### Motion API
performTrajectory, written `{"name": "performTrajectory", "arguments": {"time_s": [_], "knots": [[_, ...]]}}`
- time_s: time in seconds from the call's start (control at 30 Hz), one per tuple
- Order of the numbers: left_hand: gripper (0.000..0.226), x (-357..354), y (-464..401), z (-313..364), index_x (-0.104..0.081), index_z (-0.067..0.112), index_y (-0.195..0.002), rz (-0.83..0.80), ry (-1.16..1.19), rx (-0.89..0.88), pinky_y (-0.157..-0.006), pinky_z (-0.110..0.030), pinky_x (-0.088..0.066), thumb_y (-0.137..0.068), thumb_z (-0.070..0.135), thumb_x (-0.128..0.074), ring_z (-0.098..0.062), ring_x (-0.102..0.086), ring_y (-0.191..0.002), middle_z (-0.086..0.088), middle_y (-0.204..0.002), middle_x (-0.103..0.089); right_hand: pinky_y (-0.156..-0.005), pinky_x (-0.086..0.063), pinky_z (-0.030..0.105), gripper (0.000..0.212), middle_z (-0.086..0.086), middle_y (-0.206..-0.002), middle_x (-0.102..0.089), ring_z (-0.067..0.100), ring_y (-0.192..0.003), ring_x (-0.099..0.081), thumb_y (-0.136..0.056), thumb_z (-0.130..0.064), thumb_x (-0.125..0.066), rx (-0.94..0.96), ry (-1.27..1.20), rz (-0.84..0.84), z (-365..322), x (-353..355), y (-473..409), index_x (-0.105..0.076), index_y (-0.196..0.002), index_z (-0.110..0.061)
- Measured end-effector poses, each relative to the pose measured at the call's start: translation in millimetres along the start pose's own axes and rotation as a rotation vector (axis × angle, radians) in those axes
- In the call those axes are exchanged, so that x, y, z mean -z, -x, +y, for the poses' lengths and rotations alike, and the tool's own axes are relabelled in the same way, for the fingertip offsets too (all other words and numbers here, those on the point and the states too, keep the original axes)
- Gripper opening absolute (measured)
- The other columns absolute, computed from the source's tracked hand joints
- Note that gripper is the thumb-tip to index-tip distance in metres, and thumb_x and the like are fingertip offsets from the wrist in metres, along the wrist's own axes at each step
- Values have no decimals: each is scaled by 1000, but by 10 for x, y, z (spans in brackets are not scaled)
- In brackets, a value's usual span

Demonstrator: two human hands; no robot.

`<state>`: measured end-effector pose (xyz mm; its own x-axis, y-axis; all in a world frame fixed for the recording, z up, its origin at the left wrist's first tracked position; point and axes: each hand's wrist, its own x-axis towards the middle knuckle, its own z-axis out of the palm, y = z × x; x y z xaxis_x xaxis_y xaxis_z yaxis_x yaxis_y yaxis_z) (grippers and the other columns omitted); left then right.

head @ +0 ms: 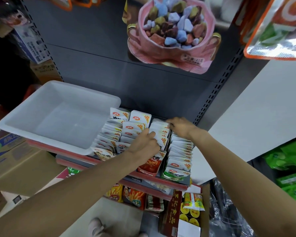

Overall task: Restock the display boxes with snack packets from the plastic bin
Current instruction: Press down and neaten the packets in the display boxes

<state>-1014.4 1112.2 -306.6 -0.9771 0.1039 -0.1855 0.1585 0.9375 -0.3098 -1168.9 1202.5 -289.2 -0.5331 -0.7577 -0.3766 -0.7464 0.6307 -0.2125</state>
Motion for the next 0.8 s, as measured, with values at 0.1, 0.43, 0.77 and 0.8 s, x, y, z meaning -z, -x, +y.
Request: {"name": "performTrajectory", "arguments": {"time_s": [0.1, 0.43, 0.77, 0.8], "knots": [[7, 17, -24, -35, -70, 20, -71, 8, -59, -18, -77, -32, -40, -68, 16, -75, -18, -54, -83, 7, -64, -64, -102, -37, 37, 35, 13, -137, -49, 30, -122, -46, -102, -15, -32, -6, -2, -16, -18, 37, 2, -52, -129, -8], [26, 12, -9, -23, -63, 12, -99, 85, -60, 92, -78, -32, -42, -74, 12, -68, -21, -54, -89, -3, -90, -62, -102, -37, 38, 39, 14, -141, -46, 31, -124, -44, -100, -19, -33, -49, -66, -64, -16, 6, 16, -42, -136, -9], [82, 6, -103, 78, 12, -8, -144, -58, -26, 278, -113, -49, 11, -95, 21, -46, -37, 10, -144, -26, -154, 10, -112, -27, 34, 45, 8, -143, -46, 26, -129, -42, -98, -17, -36, 41, -9, 89, 44, -115, 89, -35, -143, -19], [83, 18, -138, 56, 12, -8, -144, -64, -25, 283, -113, -50, 12, -94, 24, -47, -37, 12, -144, -26, -154, 11, -113, -25, 35, 46, 8, -143, -46, 26, -129, -42, -98, -16, -36, 45, 10, 97, 45, -114, 80, -34, -144, -20]]}}
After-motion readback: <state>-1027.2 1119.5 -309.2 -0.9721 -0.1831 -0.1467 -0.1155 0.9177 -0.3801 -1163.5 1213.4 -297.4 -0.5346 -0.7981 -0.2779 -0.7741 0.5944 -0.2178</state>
